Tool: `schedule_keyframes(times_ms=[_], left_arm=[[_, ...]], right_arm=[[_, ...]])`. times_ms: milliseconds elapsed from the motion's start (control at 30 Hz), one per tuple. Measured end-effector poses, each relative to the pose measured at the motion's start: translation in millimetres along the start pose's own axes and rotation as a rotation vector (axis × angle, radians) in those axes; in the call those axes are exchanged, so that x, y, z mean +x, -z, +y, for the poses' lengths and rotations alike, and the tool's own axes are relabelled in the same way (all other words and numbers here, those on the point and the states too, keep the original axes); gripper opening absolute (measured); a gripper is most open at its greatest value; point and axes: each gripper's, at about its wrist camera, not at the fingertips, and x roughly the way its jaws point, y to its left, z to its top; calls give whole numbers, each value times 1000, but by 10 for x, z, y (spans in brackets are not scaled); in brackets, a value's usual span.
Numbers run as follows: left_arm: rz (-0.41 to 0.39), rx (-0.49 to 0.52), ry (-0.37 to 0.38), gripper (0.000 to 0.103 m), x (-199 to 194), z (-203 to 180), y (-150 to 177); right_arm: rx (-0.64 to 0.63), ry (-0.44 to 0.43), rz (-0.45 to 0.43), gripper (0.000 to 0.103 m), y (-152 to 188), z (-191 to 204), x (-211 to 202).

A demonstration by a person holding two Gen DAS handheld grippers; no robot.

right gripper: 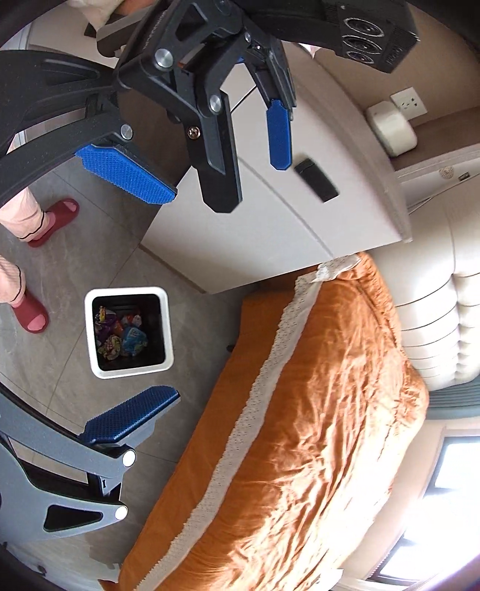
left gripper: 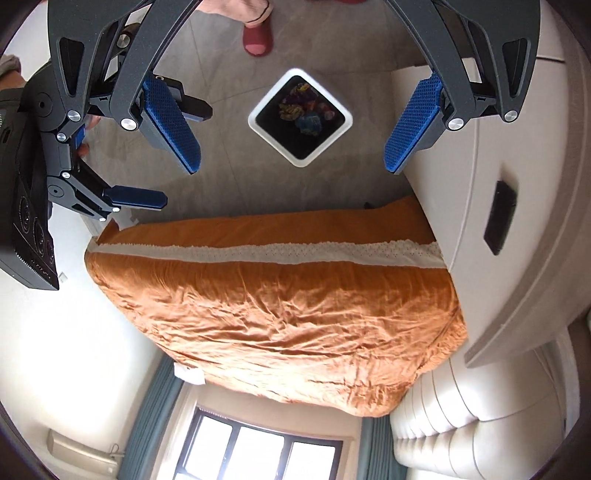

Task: Collect trash
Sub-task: 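Move both open grippers back toward the remaining desk trash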

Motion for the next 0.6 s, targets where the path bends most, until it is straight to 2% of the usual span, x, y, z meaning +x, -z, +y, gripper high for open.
schedule_keyframes(times_ms=[300, 600], left_arm=[[-101, -61, -84, 98, -722, 302, -90], [-166, -146, -199, 98, -1331, 875, 19]], right_arm=[[-100, -50, -103, 98, -461, 495, -332], [-203, -132, -149, 98, -848, 1165, -350]])
